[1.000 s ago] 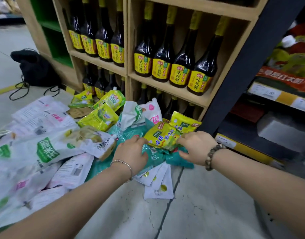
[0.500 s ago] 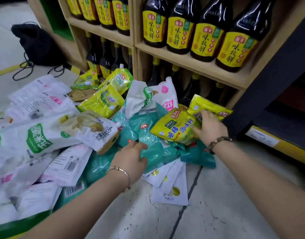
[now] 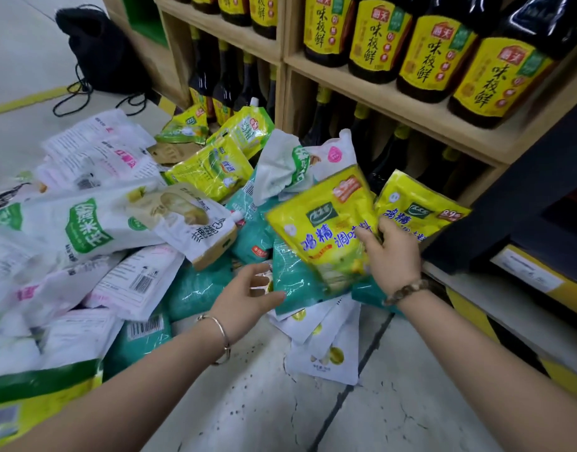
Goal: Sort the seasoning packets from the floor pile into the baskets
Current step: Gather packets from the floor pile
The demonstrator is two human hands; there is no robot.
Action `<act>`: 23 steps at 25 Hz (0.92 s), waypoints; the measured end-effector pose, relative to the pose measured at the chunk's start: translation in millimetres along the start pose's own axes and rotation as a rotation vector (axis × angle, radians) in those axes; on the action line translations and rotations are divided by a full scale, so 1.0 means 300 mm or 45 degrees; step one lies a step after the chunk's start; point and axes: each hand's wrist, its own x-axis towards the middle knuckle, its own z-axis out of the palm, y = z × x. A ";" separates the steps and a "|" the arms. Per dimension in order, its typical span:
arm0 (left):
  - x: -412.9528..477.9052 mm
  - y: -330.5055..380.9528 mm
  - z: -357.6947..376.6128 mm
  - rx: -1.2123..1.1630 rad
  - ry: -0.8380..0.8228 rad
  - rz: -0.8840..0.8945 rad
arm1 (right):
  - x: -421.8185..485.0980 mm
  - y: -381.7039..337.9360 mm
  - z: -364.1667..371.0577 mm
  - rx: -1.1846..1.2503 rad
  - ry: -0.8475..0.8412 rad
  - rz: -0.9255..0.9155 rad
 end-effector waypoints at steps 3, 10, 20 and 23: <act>-0.011 0.021 0.022 -0.156 -0.019 -0.051 | -0.062 -0.043 0.019 0.488 -0.115 0.301; -0.036 0.069 0.105 -0.570 0.082 0.037 | -0.229 -0.107 0.065 0.753 -0.330 0.455; -0.038 0.032 0.060 -0.507 0.217 -0.113 | 0.050 0.289 0.024 0.597 0.263 1.113; -0.035 0.028 0.057 -0.535 0.206 -0.158 | 0.104 0.332 0.040 0.657 0.193 1.086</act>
